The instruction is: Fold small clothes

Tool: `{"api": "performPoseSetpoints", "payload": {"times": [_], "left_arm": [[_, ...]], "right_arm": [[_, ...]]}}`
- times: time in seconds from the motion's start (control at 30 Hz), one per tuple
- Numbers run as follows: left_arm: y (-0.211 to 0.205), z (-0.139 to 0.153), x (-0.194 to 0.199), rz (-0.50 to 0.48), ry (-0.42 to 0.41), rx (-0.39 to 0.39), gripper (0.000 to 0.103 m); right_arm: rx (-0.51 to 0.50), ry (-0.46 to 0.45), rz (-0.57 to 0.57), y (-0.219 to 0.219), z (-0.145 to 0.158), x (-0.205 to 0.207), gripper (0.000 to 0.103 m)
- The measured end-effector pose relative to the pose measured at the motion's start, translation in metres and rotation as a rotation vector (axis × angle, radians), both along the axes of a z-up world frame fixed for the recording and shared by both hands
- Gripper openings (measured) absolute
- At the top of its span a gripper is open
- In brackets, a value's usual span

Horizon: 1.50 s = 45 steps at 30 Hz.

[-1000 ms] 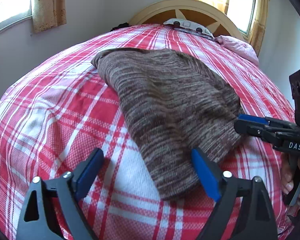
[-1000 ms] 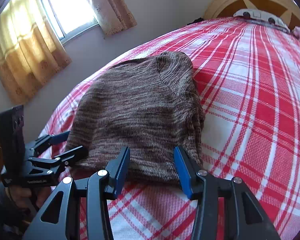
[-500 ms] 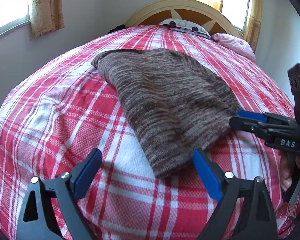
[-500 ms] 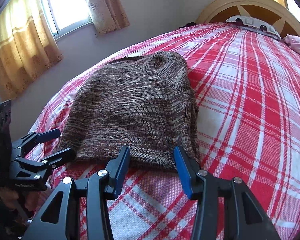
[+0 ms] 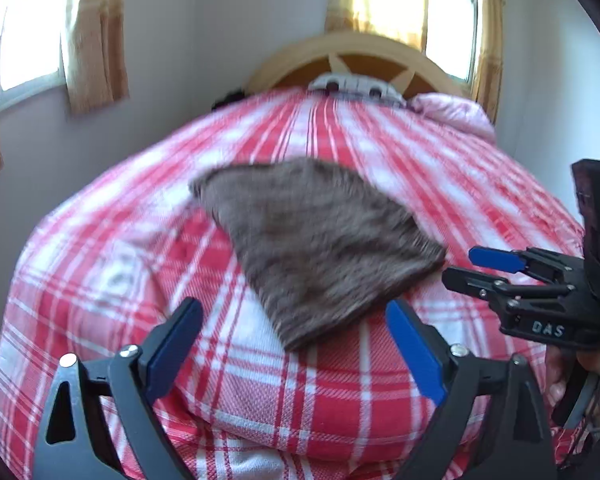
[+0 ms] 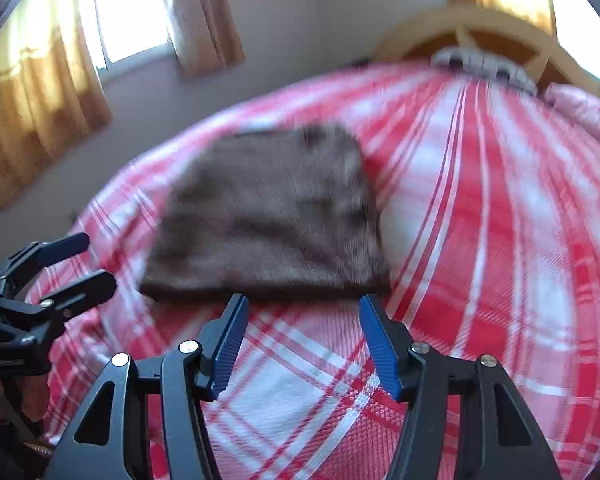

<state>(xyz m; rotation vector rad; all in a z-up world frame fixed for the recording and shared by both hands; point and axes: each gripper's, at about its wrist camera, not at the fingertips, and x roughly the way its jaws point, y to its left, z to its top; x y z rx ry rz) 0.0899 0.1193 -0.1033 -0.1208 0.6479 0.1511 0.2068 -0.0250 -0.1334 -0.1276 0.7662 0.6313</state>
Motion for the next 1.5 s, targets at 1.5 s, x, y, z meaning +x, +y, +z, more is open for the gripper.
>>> {"api": "performPoseSetpoints", "payload": {"times": [1.5], "left_arm": [[-0.005, 0.057, -0.033, 0.026, -0.174, -0.008, 0.103]], "right_arm": [[0.047, -0.342, 0.021, -0.009, 0.092, -0.098, 0.068]]}}
